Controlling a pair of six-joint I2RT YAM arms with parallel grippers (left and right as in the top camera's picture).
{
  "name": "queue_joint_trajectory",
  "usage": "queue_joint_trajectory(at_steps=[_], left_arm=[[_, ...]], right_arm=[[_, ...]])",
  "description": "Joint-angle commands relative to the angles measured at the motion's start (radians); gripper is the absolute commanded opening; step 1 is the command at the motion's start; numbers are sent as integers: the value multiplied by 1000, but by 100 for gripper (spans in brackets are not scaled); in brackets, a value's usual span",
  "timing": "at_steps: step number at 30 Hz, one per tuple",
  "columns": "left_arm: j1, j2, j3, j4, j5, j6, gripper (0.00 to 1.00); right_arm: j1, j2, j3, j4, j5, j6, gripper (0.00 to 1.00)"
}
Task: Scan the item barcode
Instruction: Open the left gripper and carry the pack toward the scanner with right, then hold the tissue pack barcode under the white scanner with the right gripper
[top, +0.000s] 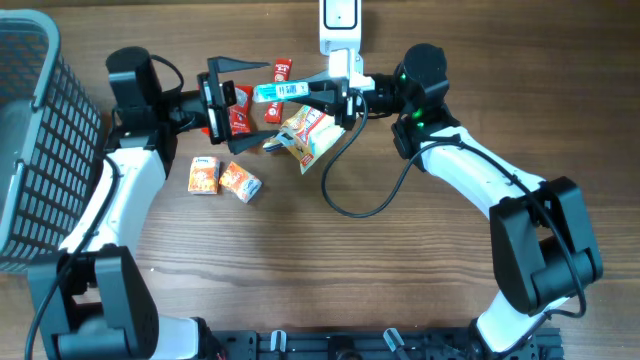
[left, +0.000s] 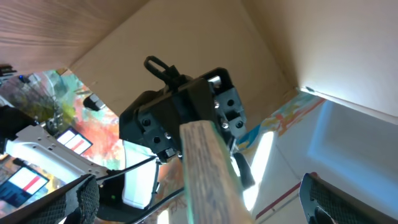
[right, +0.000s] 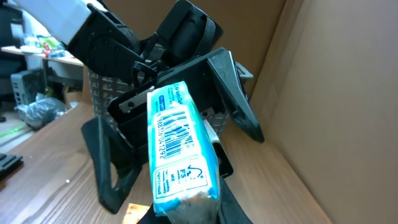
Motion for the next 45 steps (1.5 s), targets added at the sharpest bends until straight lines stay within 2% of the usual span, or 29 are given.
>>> queue_joint_trajectory(at_steps=[1,4,10,15,17,23,28,32,39,45], left_arm=[[42,-20,5,2,-6,-153,100],[76,-20,5,1,-65,-136,100],[145,-20,5,0,-211,91,100],[159,-20,5,-18,-250,224,100],[159,-20,5,-37,-285,294,100],[159,-20,5,-174,-395,504,100],[159,-20,5,-261,-439,600,100],[159,-20,5,-292,-442,612,100],[159,-20,5,-296,-441,634,100],[159,-20,5,-320,-442,634,100]], right_arm=[[3,16,-3,-4,-5,36,4],[3,16,-3,-3,15,36,4],[3,16,-3,-6,74,55,4],[3,16,-3,-16,79,77,4],[3,16,-2,-8,129,154,4],[-15,16,-2,36,320,571,4],[-60,16,-2,-27,478,904,4],[-93,16,-2,-134,564,1180,4],[-111,16,-2,-199,541,1354,4],[-110,16,-3,-245,548,1362,4]])
